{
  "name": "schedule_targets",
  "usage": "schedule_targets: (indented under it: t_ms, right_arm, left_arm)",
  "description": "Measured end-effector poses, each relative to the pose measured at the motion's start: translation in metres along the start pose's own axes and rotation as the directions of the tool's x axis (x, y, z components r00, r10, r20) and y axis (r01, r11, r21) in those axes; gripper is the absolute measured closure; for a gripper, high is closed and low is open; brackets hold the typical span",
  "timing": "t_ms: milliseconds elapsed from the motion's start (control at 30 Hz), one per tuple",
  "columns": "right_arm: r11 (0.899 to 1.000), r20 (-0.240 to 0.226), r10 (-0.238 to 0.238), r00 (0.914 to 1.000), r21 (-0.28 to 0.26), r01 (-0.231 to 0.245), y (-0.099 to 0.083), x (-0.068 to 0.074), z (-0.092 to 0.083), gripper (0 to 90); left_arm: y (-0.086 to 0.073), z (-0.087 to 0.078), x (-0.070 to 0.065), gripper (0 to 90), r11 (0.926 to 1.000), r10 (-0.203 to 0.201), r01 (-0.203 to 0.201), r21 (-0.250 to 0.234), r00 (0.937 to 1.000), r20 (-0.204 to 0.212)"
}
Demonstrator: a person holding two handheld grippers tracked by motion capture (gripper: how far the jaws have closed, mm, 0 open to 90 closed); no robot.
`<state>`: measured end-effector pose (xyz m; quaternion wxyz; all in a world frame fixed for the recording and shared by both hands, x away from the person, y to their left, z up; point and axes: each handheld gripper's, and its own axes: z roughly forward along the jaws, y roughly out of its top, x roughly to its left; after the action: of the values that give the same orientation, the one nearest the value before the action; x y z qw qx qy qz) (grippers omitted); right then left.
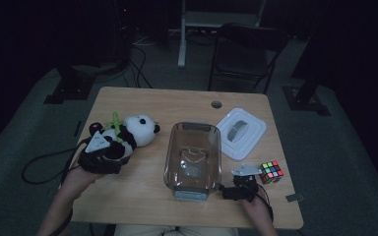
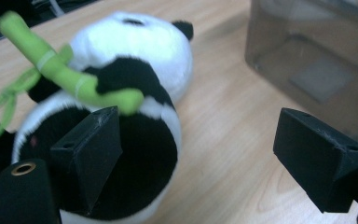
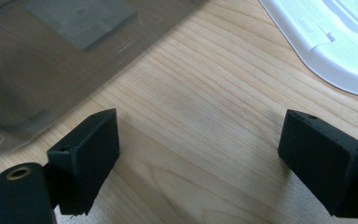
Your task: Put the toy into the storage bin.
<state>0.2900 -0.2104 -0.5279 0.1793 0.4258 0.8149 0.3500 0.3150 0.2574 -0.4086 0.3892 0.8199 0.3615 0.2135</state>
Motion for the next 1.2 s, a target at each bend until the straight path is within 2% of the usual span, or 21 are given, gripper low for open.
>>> schedule_targets:
  t_ms: [100,133,200,267,333,467,500,567,633,667,700,767,833,900,967,1033,1200]
  right_arm:
    - [1.0,0.0,0.001,1.0,0.0,-0.001,0.0,0.0,0.0,12.1]
    - [1.0,0.0,0.0,1.0,0.0,0.0,0.0,0.0,0.0,12.1]
    - [1.0,0.0,0.0,1.0,0.0,0.0,0.0,0.0,0.0,12.1]
    - [1.0,0.0,0.0,1.0,0.0,0.0,0.0,0.0,0.0,12.1]
    - [1.0,0.001,-0.002,1.0,0.0,0.002,0.0,0.0,0.0,12.1]
    - [1.0,0.001,-0.003,1.0,-0.001,0.003,0.0,0.0,0.0,12.2]
    - [1.0,0.001,-0.001,1.0,0.0,0.001,0.0,0.0,0.0,12.1]
    - [1.0,0.0,0.0,1.0,0.0,0.0,0.0,0.0,0.0,12.1]
    - [1.0,0.0,0.0,1.0,0.0,0.0,0.0,0.0,0.0,12.1]
    - [1.0,0.0,0.0,1.0,0.0,0.0,0.0,0.0,0.0,12.1]
    - [1.0,0.0,0.001,1.0,0.0,-0.001,0.0,0.0,0.0,12.2]
    - [1.0,0.0,0.0,1.0,0.0,0.0,0.0,0.0,0.0,12.1]
    - [1.0,0.0,0.0,1.0,0.0,0.0,0.0,0.0,0.0,12.2]
    - [1.0,-0.001,0.0,1.0,0.0,0.0,0.0,0.0,0.0,12.1]
    - [1.0,-0.001,0.001,1.0,0.0,-0.001,0.0,0.0,0.0,12.1]
    - [1.0,-0.007,0.007,1.0,-0.003,-0.007,0.0,0.0,0.0,12.1]
    - [1.0,-0.043,0.007,0.9991,-0.006,-0.007,0.004,0.004,-0.001,12.9]
  left_arm:
    - [0.01,-0.005,0.005,15.8,0.9997,0.009,-0.009,-0.023,0.9999,-0.013]
    - [0.013,-0.005,0.007,15.8,0.9996,0.008,-0.009,-0.028,0.9996,-0.028]
    - [0.017,-0.003,0.014,15.8,0.9998,0.012,-0.012,-0.016,0.999,-0.043]
    - [0.021,0.002,0.022,15.8,0.9997,-0.011,0.01,-0.021,0.9987,-0.05]
    - [0.024,0.01,0.03,15.8,0.9999,-0.014,0.013,-0.008,0.9991,-0.041]
    - [0.026,0.027,0.045,16.7,0.999,-0.035,0.037,0.026,0.9977,-0.057]
    - [0.026,0.03,0.048,23.1,0.9987,-0.043,0.044,0.026,0.9976,-0.055]
    - [0.026,0.036,0.055,23.5,0.9965,-0.076,0.078,0.031,0.9961,-0.045]
    - [0.025,0.038,0.057,27.8,0.9963,-0.078,0.08,0.031,0.9957,-0.051]
    - [0.025,0.043,0.061,27.8,0.9944,-0.099,0.101,0.029,0.9935,-0.056]
    - [0.025,0.046,0.062,28.9,0.9933,-0.109,0.111,0.034,0.9926,-0.054]
    - [0.024,0.054,0.06,33.6,0.9942,-0.081,0.085,0.067,0.9949,-0.061]
    - [0.022,0.06,0.06,35.5,0.9914,-0.088,0.093,0.093,0.9945,-0.057]
    - [0.021,0.06,0.059,39.3,0.9909,-0.092,0.098,0.092,0.9933,-0.071]
    - [0.021,0.061,0.055,41.9,0.9914,-0.064,0.075,0.108,0.9933,-0.096]
    - [0.02,0.063,0.054,45.7,0.9913,-0.06,0.07,0.111,0.9938,-0.094]
    - [0.016,0.065,0.053,63.2,0.9903,-0.095,0.106,0.091,0.9889,-0.114]
